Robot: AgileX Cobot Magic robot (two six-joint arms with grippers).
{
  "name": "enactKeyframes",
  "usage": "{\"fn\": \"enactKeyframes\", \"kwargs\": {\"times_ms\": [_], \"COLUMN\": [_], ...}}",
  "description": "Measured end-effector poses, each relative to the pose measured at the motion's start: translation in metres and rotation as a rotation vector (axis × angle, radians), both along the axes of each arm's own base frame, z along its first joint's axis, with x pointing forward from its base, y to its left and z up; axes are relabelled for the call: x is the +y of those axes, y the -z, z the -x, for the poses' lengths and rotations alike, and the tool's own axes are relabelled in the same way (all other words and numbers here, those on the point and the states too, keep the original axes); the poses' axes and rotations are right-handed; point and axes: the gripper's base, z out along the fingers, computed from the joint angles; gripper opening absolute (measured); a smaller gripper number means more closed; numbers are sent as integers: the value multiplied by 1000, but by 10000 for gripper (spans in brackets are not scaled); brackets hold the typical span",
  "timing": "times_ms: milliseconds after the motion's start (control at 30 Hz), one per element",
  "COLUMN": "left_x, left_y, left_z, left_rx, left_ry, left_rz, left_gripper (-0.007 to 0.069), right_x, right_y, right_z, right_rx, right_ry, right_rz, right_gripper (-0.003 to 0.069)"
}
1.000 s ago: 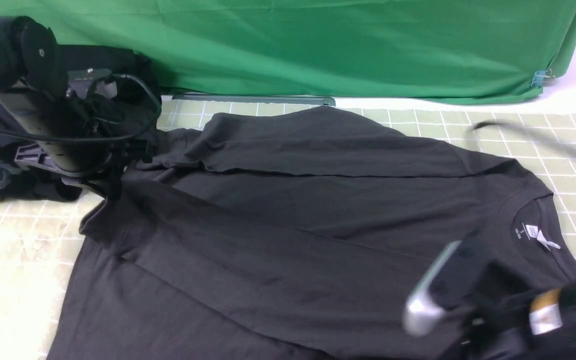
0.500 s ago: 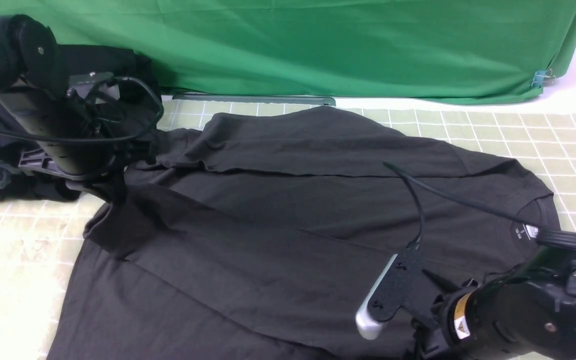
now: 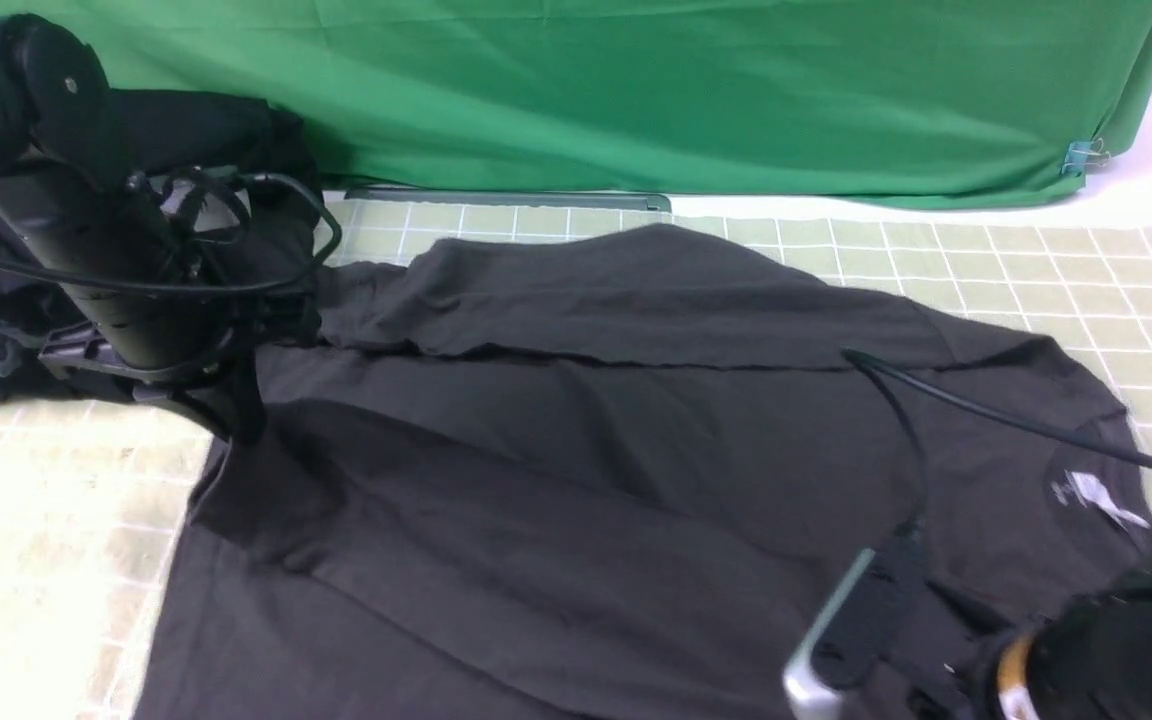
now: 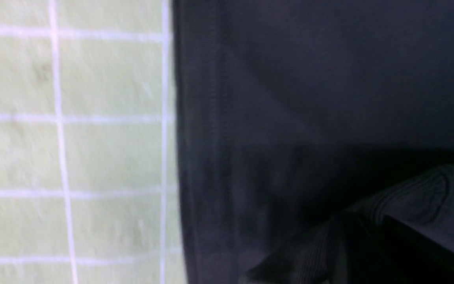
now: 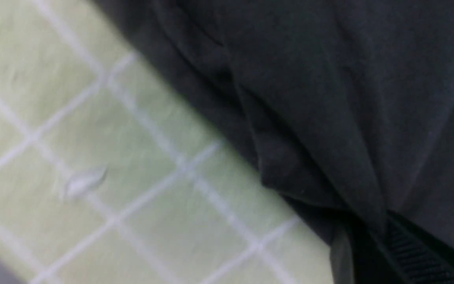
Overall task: Fold a long-sleeved shirt over a green coffee tablecloth.
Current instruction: 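Fold the left side of the black T-shirt inward over its body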
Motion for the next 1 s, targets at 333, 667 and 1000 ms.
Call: {"fn": "enactKeyframes", "kwargs": {"times_ms": [333, 667, 1000], "left_x": [-4, -12, -9], "left_y": [0, 13, 14], "left_z": [3, -9, -11], "left_rx": [31, -31, -54], "left_ry": [13, 22, 36], "left_rz": [8, 3, -35], "left_gripper": [13, 14, 192], "right_x": [-17, -19, -12], "right_y": [-12, -9, -31], "right_z": [25, 30, 32], "right_rx": [22, 74, 125], "right_ry": [57, 79, 131], "right_rz": [-68, -51, -133], "right_gripper": [41, 118, 405]}}
